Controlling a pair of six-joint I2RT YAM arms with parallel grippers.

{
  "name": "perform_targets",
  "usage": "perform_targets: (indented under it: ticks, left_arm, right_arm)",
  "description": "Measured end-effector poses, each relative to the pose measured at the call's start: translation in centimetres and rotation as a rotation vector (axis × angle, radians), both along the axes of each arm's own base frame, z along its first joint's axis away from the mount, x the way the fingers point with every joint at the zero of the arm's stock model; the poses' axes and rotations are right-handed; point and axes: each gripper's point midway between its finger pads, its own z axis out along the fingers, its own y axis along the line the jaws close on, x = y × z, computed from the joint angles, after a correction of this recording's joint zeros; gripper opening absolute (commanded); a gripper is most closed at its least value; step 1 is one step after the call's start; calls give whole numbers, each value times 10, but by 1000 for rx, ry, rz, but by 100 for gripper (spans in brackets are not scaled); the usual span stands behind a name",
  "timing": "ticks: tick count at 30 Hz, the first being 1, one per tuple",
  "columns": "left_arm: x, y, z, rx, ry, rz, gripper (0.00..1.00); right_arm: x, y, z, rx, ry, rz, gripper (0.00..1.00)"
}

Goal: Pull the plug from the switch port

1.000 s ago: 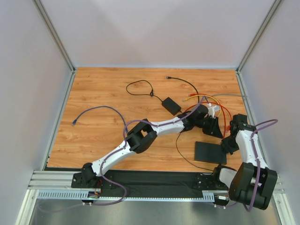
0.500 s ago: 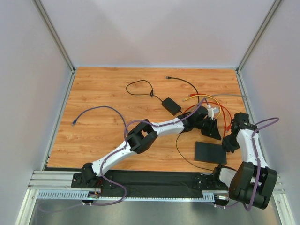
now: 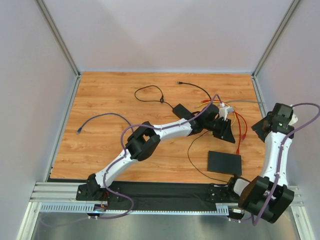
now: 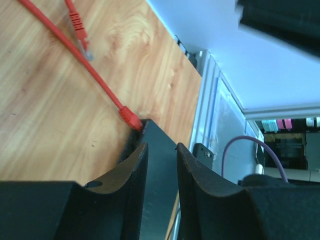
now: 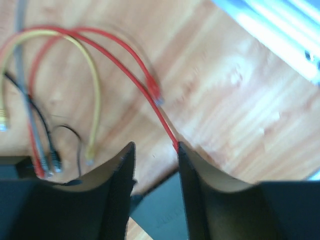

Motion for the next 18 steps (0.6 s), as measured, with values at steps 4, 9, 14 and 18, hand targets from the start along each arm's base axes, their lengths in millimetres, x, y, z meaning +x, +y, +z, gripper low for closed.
perform_targets:
  ticks: [4, 9, 14, 18]
  left_arm:
    - [-6, 8, 17, -22, -9, -19, 36]
    - [-13, 13, 17, -26, -2, -44, 35]
    - [-23, 27, -8, 31, 23, -57, 35]
    - [-28, 33, -18, 54, 37, -63, 35]
  right_arm:
    - [32, -21, 32, -51, -152, 113, 56]
    - [59, -32, 28, -120, -188, 404, 59]
    - [55, -24, -5, -114, -96, 684, 59]
    - [40, -22, -22, -107, -65, 833, 56]
